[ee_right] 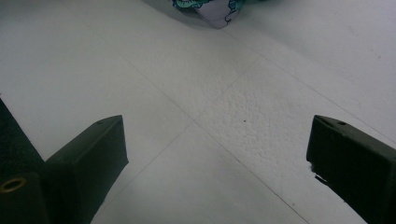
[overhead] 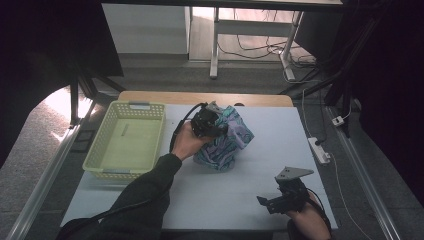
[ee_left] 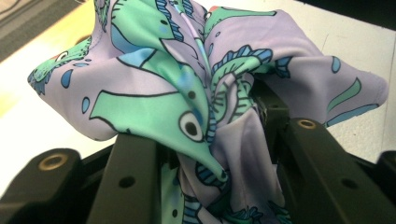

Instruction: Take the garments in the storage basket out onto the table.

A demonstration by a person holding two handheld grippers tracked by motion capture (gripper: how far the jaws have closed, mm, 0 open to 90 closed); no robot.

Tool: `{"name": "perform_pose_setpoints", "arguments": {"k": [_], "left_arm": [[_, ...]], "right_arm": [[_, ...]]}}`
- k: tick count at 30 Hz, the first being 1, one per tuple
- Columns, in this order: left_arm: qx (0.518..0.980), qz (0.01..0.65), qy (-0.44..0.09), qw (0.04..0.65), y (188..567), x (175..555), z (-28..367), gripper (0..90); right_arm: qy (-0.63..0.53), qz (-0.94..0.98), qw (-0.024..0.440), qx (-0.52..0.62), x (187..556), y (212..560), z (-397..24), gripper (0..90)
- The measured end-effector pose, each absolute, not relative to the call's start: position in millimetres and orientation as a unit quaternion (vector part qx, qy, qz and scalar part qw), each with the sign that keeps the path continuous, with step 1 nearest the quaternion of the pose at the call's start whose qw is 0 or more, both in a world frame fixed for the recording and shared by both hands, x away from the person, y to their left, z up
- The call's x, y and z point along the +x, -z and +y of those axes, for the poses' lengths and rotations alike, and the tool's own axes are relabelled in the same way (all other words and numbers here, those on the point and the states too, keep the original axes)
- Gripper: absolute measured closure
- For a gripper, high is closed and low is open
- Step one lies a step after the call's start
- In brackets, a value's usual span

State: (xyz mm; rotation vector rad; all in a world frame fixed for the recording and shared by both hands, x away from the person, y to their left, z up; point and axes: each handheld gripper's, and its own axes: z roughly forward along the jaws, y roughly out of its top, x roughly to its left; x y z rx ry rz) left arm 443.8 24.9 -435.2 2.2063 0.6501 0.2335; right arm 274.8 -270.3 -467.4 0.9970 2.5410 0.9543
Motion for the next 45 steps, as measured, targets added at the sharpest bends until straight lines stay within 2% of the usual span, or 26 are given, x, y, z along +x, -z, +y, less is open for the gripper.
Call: {"name": "perform_pose_setpoints", "arguments": {"k": [12,18,25,36,45], "left_arm": [[0.877,0.298,-0.062,0.372,478,454,28,58.9],[0.895,0.289,-0.065,0.335,503,457,27,53.9],[0.892,0.300,-0.055,0.333,509,457,25,47.9],[0.881,0.321,-0.015,0.349,500,462,34,22.0],[0.861,0.326,-0.007,0.391,476,458,51,6.6]], "right_arm": [[-0.326,0.874,0.125,0.340,275,468,-270,5.2],[-0.324,0.875,0.125,0.338,275,468,-269,5.3],[-0.321,0.877,0.125,0.334,274,468,-268,5.3],[-0.320,0.878,0.125,0.333,274,468,-268,5.4],[-0.318,0.880,0.126,0.331,274,468,-267,5.4]]}}
